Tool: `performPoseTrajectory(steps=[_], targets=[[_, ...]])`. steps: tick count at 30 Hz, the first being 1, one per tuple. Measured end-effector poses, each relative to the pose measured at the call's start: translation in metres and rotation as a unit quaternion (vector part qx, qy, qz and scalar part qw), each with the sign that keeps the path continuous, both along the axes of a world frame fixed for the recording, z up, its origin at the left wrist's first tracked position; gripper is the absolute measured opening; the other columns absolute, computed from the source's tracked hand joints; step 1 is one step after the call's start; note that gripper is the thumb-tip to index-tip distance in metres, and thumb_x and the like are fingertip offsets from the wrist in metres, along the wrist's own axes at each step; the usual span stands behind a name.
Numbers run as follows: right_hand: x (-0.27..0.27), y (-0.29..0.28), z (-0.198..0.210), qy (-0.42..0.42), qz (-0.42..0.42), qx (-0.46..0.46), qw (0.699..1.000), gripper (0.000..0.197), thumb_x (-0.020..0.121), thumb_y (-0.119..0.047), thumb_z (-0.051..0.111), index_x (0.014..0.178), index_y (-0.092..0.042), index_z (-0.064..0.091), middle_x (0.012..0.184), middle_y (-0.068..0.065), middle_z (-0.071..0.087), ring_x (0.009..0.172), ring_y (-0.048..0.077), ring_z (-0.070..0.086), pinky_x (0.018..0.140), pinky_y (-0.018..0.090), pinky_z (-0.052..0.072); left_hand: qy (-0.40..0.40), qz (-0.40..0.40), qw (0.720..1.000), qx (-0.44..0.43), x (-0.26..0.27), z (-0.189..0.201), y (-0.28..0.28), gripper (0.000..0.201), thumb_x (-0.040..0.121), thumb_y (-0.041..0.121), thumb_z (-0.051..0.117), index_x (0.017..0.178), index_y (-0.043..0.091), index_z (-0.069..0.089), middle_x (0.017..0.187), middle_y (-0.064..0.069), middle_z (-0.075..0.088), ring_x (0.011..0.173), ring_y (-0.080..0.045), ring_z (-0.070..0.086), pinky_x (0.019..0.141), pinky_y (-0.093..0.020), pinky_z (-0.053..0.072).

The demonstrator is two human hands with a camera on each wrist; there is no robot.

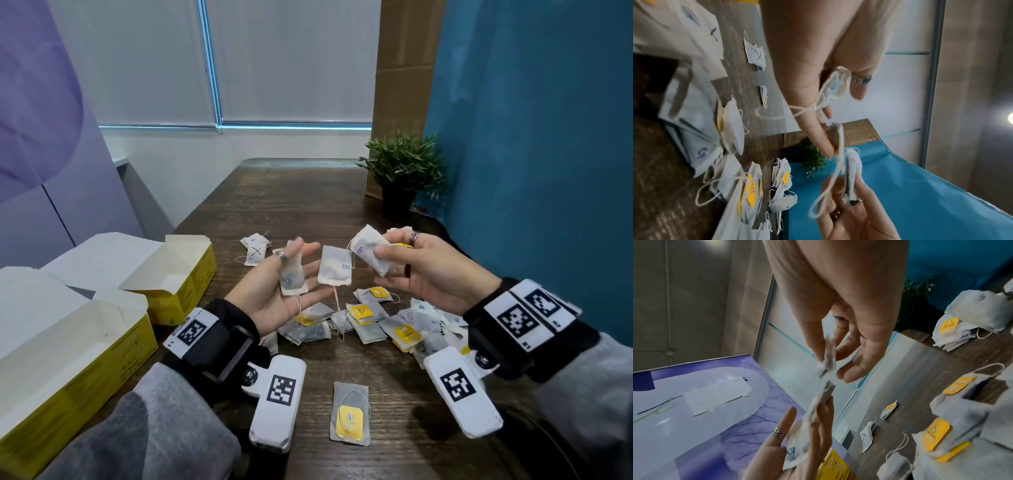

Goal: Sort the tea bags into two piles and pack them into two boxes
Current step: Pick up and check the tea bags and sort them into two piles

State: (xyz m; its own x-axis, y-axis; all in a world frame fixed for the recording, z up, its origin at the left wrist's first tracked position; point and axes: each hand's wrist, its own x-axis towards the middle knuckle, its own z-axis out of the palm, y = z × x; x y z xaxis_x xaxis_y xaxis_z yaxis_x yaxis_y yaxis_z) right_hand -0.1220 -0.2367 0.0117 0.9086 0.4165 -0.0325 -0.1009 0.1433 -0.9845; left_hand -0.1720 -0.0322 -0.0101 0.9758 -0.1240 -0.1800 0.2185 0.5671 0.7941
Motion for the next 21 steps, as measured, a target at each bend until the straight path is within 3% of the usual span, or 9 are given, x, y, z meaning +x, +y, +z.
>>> performPoseTrajectory(steps=[2, 4, 10, 13, 16, 18, 21], targets=[[0.001, 0.002, 0.000, 0.006, 0.024, -0.007, 1.000, 0.013, 0.088, -0.006, 0.059, 0.081, -0.016, 0.057, 0.090, 0.009, 0.068, 0.081, 0.022, 0.065, 0.073, 0.035, 0.058, 0.014, -0.024, 0.999, -0.033, 0.003, -0.002, 0.006, 0.046, 0.092, 0.048, 0.043, 0.108, 0.008, 0.057, 0.103, -0.015, 0.070, 0.090, -0.032, 0.070, 0.080, -0.044, 0.054], [0.000, 0.006, 0.000, 0.029, 0.056, -0.003, 0.998, 0.006, 0.088, -0.009, 0.059, 0.086, -0.015, 0.060, 0.092, 0.007, 0.069, 0.084, 0.021, 0.068, 0.077, 0.036, 0.059, 0.014, -0.041, 0.997, -0.065, 0.004, -0.004, 0.010, 0.054, 0.090, 0.052, 0.041, 0.108, 0.004, 0.056, 0.112, -0.020, 0.066, 0.100, -0.035, 0.066, 0.086, -0.047, 0.052], [-0.002, 0.019, -0.006, 0.092, 0.103, -0.012, 0.990, 0.009, 0.086, -0.010, 0.060, 0.094, -0.012, 0.062, 0.085, 0.005, 0.071, 0.073, 0.014, 0.070, 0.065, 0.028, 0.059, 0.022, -0.078, 0.991, -0.105, 0.008, -0.015, 0.011, 0.064, 0.092, 0.044, 0.033, 0.141, 0.004, 0.038, 0.140, -0.019, 0.047, 0.130, -0.034, 0.046, 0.097, -0.049, 0.045], [-0.001, 0.023, -0.013, 0.072, 0.090, -0.062, 0.991, 0.006, 0.086, -0.007, 0.062, 0.086, -0.012, 0.059, 0.082, 0.006, 0.069, 0.067, 0.012, 0.066, 0.057, 0.023, 0.056, 0.036, -0.092, 0.989, -0.109, 0.005, -0.019, 0.005, 0.069, 0.089, 0.043, 0.049, 0.143, 0.004, 0.034, 0.143, -0.019, 0.044, 0.130, -0.034, 0.046, 0.095, -0.048, 0.048], [0.000, 0.024, -0.015, 0.041, 0.065, -0.098, 0.992, 0.008, 0.085, -0.009, 0.064, 0.086, -0.014, 0.058, 0.075, 0.002, 0.067, 0.062, 0.010, 0.061, 0.051, 0.021, 0.052, -0.011, -0.115, 0.993, -0.036, 0.004, -0.026, 0.000, 0.061, 0.079, 0.012, 0.063, 0.135, 0.000, 0.045, 0.133, -0.019, 0.053, 0.120, -0.030, 0.054, 0.096, -0.038, 0.050], [0.001, 0.025, -0.015, 0.033, 0.057, -0.111, 0.992, 0.009, 0.085, -0.012, 0.066, 0.084, -0.017, 0.057, 0.074, 0.000, 0.065, 0.061, 0.009, 0.059, 0.049, 0.020, 0.050, -0.019, -0.103, 0.993, 0.045, 0.002, -0.026, -0.004, 0.036, 0.079, -0.006, 0.059, 0.115, 0.002, 0.060, 0.109, -0.016, 0.067, 0.098, -0.023, 0.067, 0.079, -0.029, 0.058], [0.001, 0.032, -0.013, 0.023, 0.073, -0.131, 0.988, 0.011, 0.085, -0.014, 0.065, 0.081, -0.019, 0.057, 0.073, 0.000, 0.063, 0.060, 0.009, 0.058, 0.054, 0.023, 0.051, -0.009, -0.062, 0.989, 0.131, 0.000, -0.019, -0.006, 0.023, 0.085, -0.012, 0.050, 0.095, 0.003, 0.064, 0.081, -0.010, 0.070, 0.066, -0.015, 0.070, 0.054, -0.023, 0.055]])
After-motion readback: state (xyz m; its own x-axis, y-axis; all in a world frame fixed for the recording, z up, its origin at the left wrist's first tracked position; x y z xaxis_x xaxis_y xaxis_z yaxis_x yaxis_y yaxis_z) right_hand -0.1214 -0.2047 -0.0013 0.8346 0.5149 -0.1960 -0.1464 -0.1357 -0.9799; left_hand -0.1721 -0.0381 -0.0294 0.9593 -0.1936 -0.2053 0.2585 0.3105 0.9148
